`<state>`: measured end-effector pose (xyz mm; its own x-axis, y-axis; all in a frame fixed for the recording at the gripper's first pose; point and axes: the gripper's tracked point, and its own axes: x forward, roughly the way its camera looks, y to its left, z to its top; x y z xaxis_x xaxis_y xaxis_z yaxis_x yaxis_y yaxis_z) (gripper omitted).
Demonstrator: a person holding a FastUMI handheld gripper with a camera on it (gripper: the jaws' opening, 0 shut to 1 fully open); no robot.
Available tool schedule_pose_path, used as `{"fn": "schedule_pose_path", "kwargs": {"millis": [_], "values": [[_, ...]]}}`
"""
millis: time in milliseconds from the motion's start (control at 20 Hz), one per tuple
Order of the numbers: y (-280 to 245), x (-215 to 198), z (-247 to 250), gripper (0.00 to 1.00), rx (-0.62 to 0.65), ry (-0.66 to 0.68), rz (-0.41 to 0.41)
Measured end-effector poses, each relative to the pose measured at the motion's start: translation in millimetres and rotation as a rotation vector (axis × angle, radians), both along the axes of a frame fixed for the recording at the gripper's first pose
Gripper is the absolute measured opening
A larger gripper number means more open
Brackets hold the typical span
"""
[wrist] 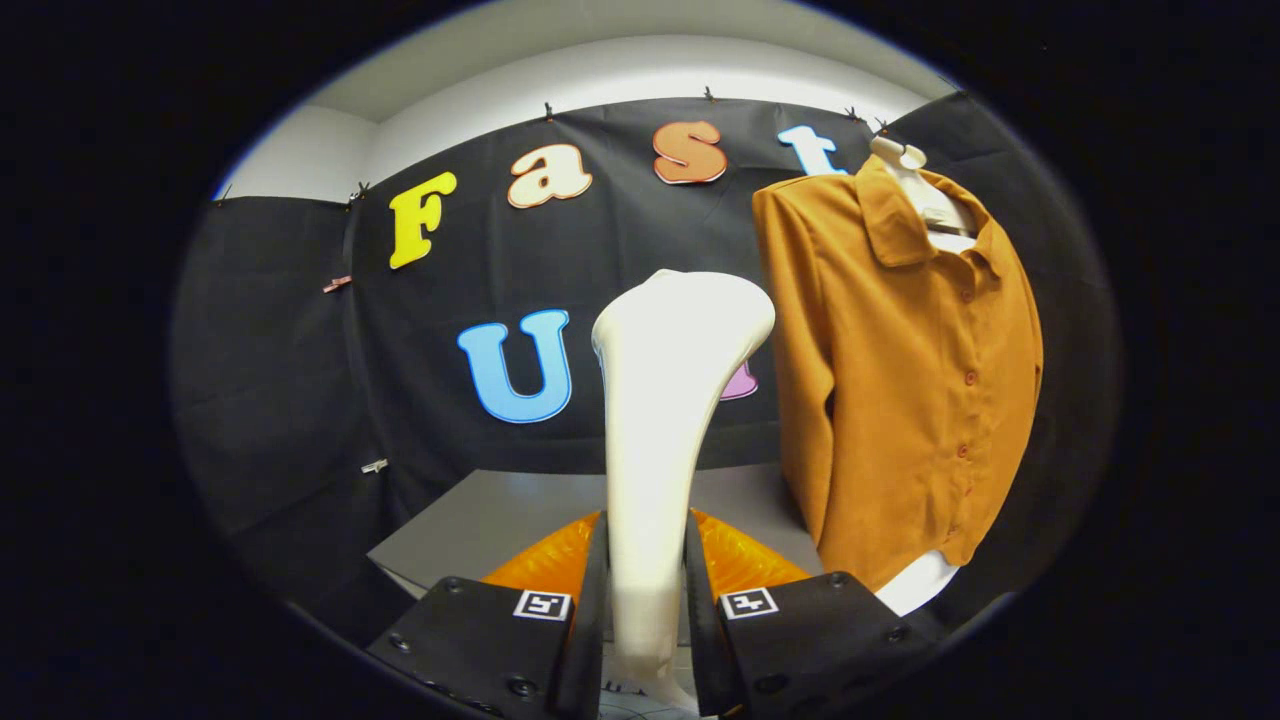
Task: Iron the clothes twice with a garment steamer, once on the left side and once on the right side.
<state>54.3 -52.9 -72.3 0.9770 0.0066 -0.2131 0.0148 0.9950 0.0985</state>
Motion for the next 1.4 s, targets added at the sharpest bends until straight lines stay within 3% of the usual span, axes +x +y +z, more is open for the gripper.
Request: {"fn": "schedule_pose_path", "kwargs": {"millis": [550, 850, 1400], "values": [[-138, -18, 0, 0.4, -0.001, -0.001, -0.152], [-178, 2, -18, 0.4, 0.029, 0.053, -0.137], [-203, 24, -75, 0.4, 0.109, 0.206, -0.043]]}}
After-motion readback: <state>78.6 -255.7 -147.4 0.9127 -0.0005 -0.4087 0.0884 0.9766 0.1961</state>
